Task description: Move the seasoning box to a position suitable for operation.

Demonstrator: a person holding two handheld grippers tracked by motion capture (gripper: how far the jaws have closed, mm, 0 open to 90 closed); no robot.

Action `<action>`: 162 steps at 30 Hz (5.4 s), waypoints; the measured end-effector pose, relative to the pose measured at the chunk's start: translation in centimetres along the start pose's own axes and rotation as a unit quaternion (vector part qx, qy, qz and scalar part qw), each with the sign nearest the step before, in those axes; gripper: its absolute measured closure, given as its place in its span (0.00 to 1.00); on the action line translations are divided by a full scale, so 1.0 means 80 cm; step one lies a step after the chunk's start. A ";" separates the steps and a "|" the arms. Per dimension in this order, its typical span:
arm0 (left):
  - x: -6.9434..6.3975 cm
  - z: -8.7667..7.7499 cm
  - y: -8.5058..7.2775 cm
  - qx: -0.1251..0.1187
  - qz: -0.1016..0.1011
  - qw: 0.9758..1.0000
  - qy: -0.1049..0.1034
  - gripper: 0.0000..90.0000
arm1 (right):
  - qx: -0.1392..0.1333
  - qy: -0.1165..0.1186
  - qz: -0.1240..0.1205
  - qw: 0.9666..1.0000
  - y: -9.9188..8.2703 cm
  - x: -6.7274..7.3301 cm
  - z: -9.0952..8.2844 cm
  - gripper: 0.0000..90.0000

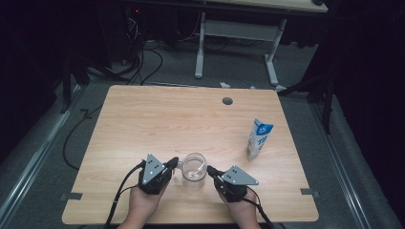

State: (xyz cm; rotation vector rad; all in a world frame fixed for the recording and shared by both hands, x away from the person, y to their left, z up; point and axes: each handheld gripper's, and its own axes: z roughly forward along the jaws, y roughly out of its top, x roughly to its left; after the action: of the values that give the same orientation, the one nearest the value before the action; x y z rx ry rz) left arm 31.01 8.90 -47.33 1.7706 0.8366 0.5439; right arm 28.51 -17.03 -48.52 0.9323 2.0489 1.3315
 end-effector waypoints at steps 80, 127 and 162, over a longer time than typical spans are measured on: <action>-0.035 -0.018 -0.023 -0.029 -0.050 0.997 -0.046 1.00 | -0.017 0.026 -0.002 1.000 0.006 0.015 0.005 1.00; 0.080 -0.043 -0.068 0.048 -0.008 0.999 0.011 0.88 | -0.006 -0.029 0.026 0.999 -0.017 -0.028 -0.012 0.97; 0.098 -0.051 -0.079 0.049 -0.020 0.999 0.002 0.75 | 0.039 -0.198 0.078 0.976 -0.053 -0.099 -0.029 0.64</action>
State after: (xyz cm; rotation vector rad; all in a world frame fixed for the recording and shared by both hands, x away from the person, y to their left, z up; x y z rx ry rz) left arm 31.48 18.63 -52.15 1.8391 0.9121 0.4874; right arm 30.64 -25.71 -51.13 1.3004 1.7592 1.0410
